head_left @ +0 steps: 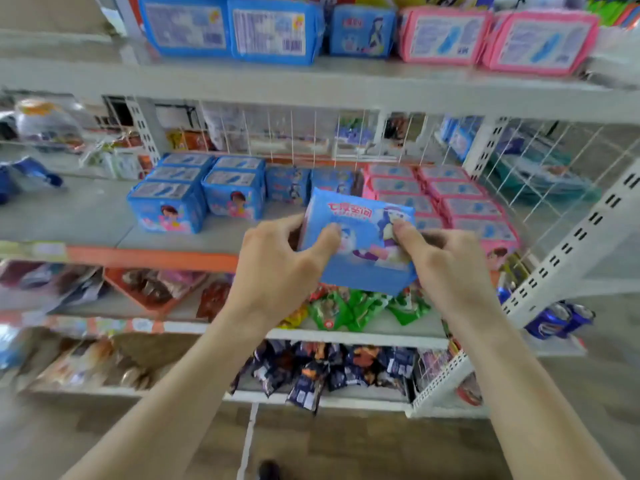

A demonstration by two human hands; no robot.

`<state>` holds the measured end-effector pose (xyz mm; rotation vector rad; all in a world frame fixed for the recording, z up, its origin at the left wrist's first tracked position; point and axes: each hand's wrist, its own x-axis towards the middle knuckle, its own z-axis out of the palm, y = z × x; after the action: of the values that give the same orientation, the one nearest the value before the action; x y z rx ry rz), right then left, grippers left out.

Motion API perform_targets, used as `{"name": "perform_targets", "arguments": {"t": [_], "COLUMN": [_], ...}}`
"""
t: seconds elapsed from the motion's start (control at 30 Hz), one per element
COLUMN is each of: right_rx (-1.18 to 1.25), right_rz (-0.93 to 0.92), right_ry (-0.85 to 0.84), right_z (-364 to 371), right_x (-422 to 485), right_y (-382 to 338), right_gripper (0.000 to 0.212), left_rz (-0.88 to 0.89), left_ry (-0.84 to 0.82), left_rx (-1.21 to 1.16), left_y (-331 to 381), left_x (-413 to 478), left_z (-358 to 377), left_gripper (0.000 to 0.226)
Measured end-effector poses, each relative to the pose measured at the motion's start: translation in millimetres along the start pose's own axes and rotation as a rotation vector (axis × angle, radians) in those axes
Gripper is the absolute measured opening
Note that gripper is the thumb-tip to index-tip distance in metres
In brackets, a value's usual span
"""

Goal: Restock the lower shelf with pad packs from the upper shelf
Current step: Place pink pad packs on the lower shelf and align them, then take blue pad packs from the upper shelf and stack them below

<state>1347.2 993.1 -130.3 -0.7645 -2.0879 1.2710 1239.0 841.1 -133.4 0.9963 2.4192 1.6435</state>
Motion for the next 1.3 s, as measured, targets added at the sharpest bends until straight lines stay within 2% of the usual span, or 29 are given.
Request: {"name": "perform_targets", "arguments": {"t": [0.13, 0.23, 0.33, 0.4, 0.5, 0.53, 0.63, 0.7, 0.83, 1.03, 1.3], "right_rx": [-0.14, -0.27, -0.279, -0.247, -0.125, -0.081, -0.052, 0.002, 0.092, 0.094, -0.005], "right_rz": [0.103, 0.154, 0.158, 0.091, -0.049, -0.1, -0.252, -0.268, -0.332, -0.267, -0.29], "right_ry": [-0.093, -0.201, -0.305, -0.333, -0.349, -0.324, -0.214, -0.203, -0.145, -0.139, -0.117], "right_z": [2, 6, 15, 18, 14, 12, 15, 23, 47, 91, 153], "right_x": [-9, -20, -33, -43, -57, -62, -70, -74, -85, -90, -75], "right_y": [15, 19, 32, 38, 38, 38, 42, 48, 54, 48, 19], "right_gripper": [0.061, 0.055, 0.053, 0.048, 0.03, 0.027, 0.008, 0.023, 0.038, 0.027, 0.019], "left_rz": [-0.216, -0.37, -0.428, -0.404, -0.247, -0.198, -0.057, -0.018, 0.006, 0.01, -0.008], "left_ry": [0.036, 0.032, 0.023, 0.027, 0.031, 0.037, 0.042, 0.056, 0.105, 0.031, 0.006], "left_rx": [0.161, 0.188, 0.196, 0.165, 0.067, 0.057, -0.009, -0.076, -0.121, -0.085, -0.127], "left_y": [-9, -21, -31, -31, -25, -23, -32, -39, -60, -84, -131], "left_x": [-27, -49, -69, -79, -89, -92, -97, -101, -110, -95, -64], "left_z": [2, 2, 0, -2, -6, -8, -12, -14, -24, -61, -108], "left_gripper": [0.059, 0.062, 0.062, 0.053, 0.007, 0.009, 0.054, 0.069, 0.07, 0.069, 0.07]}}
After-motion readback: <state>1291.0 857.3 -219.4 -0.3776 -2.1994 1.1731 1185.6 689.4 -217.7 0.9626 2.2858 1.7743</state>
